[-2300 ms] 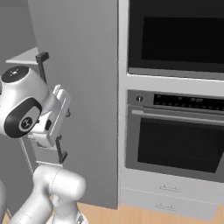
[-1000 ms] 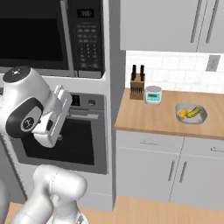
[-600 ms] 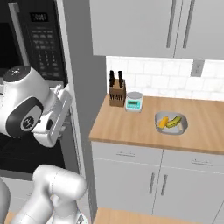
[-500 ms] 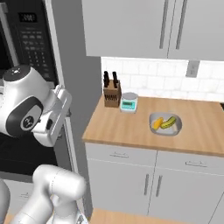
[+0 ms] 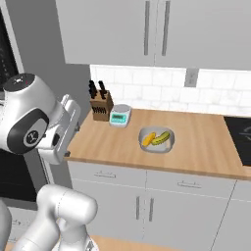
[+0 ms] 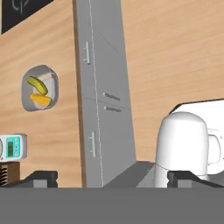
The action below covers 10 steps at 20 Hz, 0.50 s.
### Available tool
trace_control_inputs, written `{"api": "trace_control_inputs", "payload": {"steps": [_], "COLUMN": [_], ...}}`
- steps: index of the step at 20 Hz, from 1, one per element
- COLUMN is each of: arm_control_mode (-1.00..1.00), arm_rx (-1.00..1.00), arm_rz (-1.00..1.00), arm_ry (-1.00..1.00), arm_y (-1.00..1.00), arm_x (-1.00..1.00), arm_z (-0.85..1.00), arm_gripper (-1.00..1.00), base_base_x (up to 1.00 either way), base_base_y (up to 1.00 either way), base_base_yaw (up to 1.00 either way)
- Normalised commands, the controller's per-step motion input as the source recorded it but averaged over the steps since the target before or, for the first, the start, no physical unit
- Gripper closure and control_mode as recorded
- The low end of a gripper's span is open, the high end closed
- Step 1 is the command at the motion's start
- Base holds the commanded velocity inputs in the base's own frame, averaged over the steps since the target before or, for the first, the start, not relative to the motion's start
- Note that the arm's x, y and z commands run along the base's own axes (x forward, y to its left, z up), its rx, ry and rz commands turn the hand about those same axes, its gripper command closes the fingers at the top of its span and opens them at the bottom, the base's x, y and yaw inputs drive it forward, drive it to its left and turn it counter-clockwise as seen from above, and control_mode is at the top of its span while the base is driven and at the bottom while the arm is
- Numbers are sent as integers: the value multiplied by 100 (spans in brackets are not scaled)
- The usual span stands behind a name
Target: Take the meat container that has the chicken drumstick and place it on the second highest rack of the freezer. Then take the vegetable container that has the cucumber and corn and place it on the highest rack of the freezer.
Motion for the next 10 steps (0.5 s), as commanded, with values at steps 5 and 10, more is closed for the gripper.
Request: {"api": "trace_control_inputs", "payload": {"steps": [5,10], "arm_control_mode": [100,100], "arm_rx": [0,0], "arm_rz": [0,0], "arm_ry": [0,0], "arm_y": [0,0], "arm_x": [0,0], "arm_z": [0,0], "arm_gripper": [-100,-100], "base_base_x": [47,54], "base_base_y": [-27,-21], "base_base_yaw": [0,0]}}
